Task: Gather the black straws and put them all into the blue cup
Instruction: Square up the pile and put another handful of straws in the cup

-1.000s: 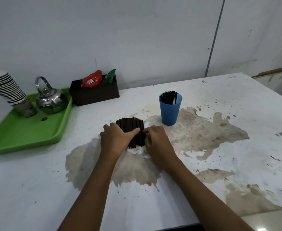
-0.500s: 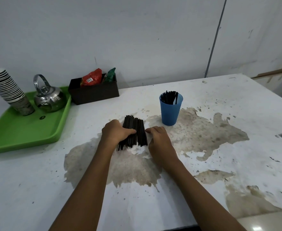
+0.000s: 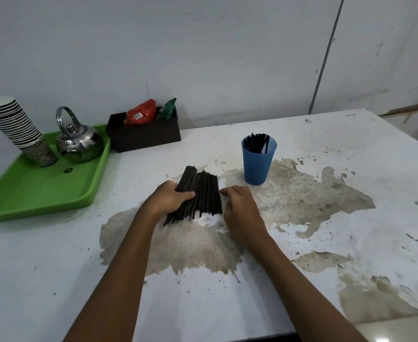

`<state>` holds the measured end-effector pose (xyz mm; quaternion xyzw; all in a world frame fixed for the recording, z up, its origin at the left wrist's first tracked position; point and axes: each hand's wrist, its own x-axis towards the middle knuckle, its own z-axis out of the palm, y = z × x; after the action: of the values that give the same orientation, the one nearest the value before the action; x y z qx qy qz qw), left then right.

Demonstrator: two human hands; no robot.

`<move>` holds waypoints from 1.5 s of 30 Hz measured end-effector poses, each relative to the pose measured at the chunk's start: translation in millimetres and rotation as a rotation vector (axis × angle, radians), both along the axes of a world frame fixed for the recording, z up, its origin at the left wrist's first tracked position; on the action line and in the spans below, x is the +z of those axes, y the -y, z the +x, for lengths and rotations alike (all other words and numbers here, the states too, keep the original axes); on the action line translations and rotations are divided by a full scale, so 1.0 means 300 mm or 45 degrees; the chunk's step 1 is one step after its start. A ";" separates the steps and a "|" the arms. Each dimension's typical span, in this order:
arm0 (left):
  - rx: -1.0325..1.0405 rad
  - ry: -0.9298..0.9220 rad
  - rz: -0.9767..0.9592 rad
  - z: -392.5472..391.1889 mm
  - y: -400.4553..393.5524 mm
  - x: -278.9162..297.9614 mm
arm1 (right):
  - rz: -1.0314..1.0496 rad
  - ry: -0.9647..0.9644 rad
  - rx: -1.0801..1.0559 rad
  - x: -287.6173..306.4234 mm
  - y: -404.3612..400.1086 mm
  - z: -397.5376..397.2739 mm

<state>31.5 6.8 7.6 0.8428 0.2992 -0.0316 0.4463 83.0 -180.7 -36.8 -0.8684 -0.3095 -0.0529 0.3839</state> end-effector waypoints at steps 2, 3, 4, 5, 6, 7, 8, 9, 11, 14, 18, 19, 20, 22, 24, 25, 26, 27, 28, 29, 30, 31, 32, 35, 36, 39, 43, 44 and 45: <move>0.002 0.022 -0.084 -0.011 -0.018 -0.004 | 0.004 -0.003 0.001 -0.001 0.001 0.000; 0.009 0.037 -0.128 -0.017 -0.028 -0.006 | 0.010 -0.010 0.002 -0.001 0.001 -0.001; 0.020 0.056 -0.182 -0.026 -0.033 -0.007 | 0.013 -0.015 0.004 0.000 0.002 -0.002; 0.047 0.082 -0.250 -0.034 -0.037 -0.008 | 0.012 -0.017 0.004 0.000 0.002 -0.002; 0.088 0.118 -0.337 -0.040 -0.040 -0.011 | 0.005 -0.015 0.004 -0.001 0.004 -0.001; 0.132 0.167 -0.445 -0.046 -0.043 -0.014 | -0.005 -0.011 0.006 -0.001 0.003 0.000; 0.163 0.230 -0.561 -0.054 -0.044 -0.014 | -0.014 -0.011 0.007 -0.003 0.002 0.000; 0.183 0.293 -0.669 -0.062 -0.046 -0.011 | -0.021 -0.011 0.007 -0.004 0.000 0.001; 0.209 0.414 -0.808 -0.074 -0.047 -0.002 | -0.037 -0.010 0.002 -0.009 -0.002 0.004; 0.266 0.627 -0.805 -0.081 -0.041 0.013 | -0.054 -0.013 0.001 -0.014 -0.005 0.007; 0.304 0.855 -0.742 -0.076 -0.036 -0.003 | -0.042 -0.007 0.009 -0.019 -0.007 0.011; 0.302 0.858 -0.721 -0.077 -0.033 -0.016 | -0.032 -0.009 0.018 -0.019 -0.008 0.013; 0.296 0.848 -0.711 -0.079 -0.029 -0.033 | -0.016 -0.008 0.029 -0.019 -0.009 0.014; 0.265 0.822 -0.707 -0.084 -0.016 -0.067 | 0.032 -0.006 0.045 -0.013 -0.013 0.016; 0.225 0.786 -0.644 -0.090 -0.005 -0.087 | 0.078 0.006 0.061 0.003 -0.022 0.018; 0.214 0.769 -0.607 -0.093 -0.004 -0.089 | 0.099 0.011 0.079 0.017 -0.029 0.017; 0.204 0.751 -0.578 -0.096 -0.004 -0.088 | 0.120 0.006 0.110 0.036 -0.038 0.017; 0.191 0.731 -0.555 -0.100 -0.006 -0.086 | 0.143 -0.009 0.151 0.060 -0.050 0.016; 0.174 0.707 -0.529 -0.104 -0.010 -0.087 | 0.165 -0.034 0.192 0.085 -0.067 0.015; 0.154 0.693 -0.514 -0.108 -0.009 -0.086 | 0.182 -0.064 0.229 0.112 -0.086 0.016; 0.145 0.682 -0.509 -0.110 -0.007 -0.085 | 0.192 -0.091 0.259 0.138 -0.108 0.018; 0.146 0.673 -0.518 -0.110 -0.003 -0.085 | 0.196 -0.113 0.284 0.164 -0.131 0.020; 0.152 0.661 -0.528 -0.110 0.001 -0.084 | 0.196 -0.137 0.309 0.188 -0.155 0.023; 0.122 0.645 -0.529 -0.106 0.009 -0.077 | 0.175 -0.257 0.397 0.242 -0.215 0.029; 0.097 0.643 -0.527 -0.106 0.009 -0.073 | 0.164 -0.307 0.422 0.251 -0.230 0.033; 0.093 0.660 -0.621 -0.108 0.009 -0.070 | 0.181 -0.499 0.474 0.254 -0.264 0.038; 0.138 0.689 -0.726 -0.103 0.009 -0.071 | 0.335 -0.702 0.467 0.238 -0.287 0.039; 0.136 0.690 -0.722 -0.103 0.007 -0.073 | 0.356 -0.723 0.467 0.236 -0.291 0.040; 0.135 0.690 -0.710 -0.102 0.006 -0.075 | 0.365 -0.737 0.467 0.236 -0.293 0.041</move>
<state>1.0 5.1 -14.8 0.6504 0.1935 0.1352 0.7220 95.2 -92.7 34.2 -0.7148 -0.3282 0.2217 0.5764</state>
